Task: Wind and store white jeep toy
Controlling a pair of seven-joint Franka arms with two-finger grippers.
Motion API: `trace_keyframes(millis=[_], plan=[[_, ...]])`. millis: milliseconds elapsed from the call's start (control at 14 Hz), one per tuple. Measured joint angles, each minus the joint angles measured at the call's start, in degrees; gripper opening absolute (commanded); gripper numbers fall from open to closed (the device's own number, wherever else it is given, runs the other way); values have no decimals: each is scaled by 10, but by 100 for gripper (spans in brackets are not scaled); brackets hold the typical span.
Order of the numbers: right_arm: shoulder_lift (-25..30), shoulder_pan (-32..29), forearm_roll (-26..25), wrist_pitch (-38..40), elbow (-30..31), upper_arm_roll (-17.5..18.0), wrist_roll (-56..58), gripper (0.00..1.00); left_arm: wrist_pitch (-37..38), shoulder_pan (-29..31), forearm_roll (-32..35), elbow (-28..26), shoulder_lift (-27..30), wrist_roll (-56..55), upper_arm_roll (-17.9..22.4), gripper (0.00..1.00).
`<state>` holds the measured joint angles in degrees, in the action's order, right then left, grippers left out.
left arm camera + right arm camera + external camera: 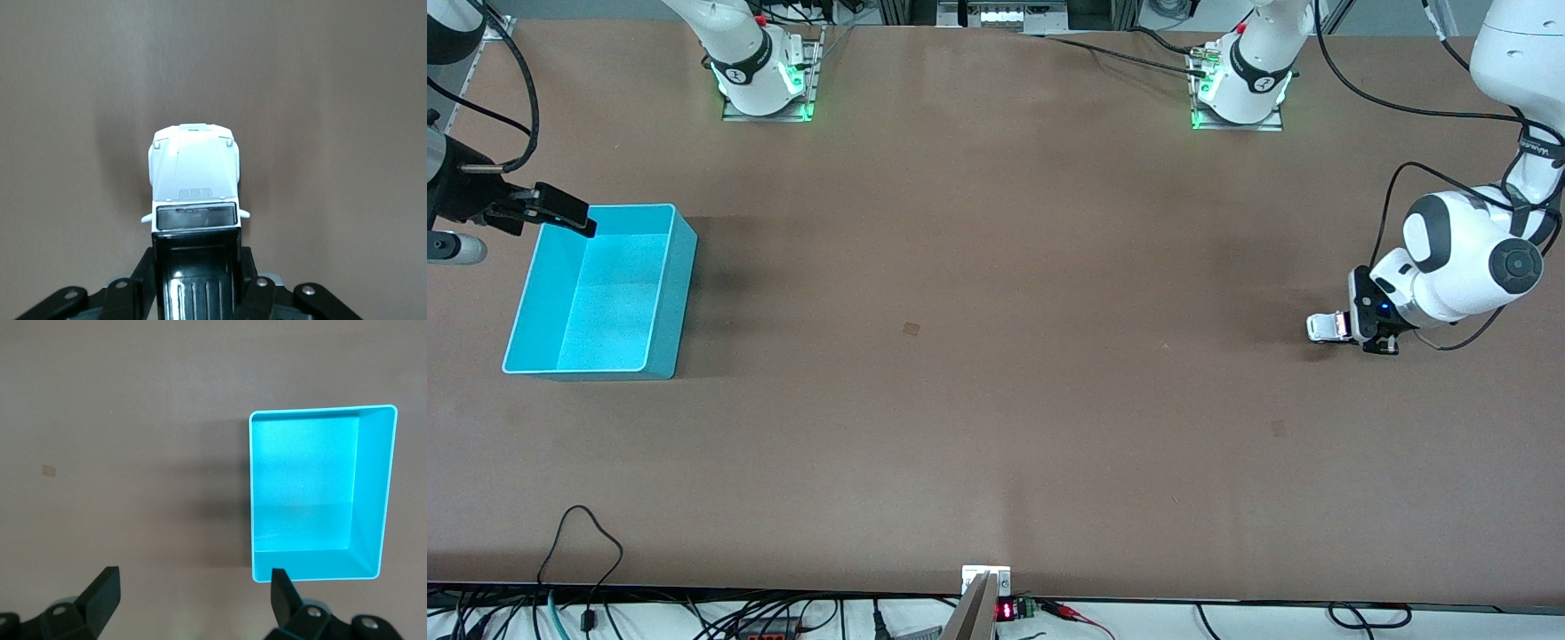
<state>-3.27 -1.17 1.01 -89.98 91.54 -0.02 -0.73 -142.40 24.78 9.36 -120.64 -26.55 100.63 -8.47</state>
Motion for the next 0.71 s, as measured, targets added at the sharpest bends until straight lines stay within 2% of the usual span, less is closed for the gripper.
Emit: trace_keyframes(millis=[712], plan=[[0, 0, 0, 0, 0, 0, 0, 100, -3, 39, 20, 15, -10, 34, -2, 11]])
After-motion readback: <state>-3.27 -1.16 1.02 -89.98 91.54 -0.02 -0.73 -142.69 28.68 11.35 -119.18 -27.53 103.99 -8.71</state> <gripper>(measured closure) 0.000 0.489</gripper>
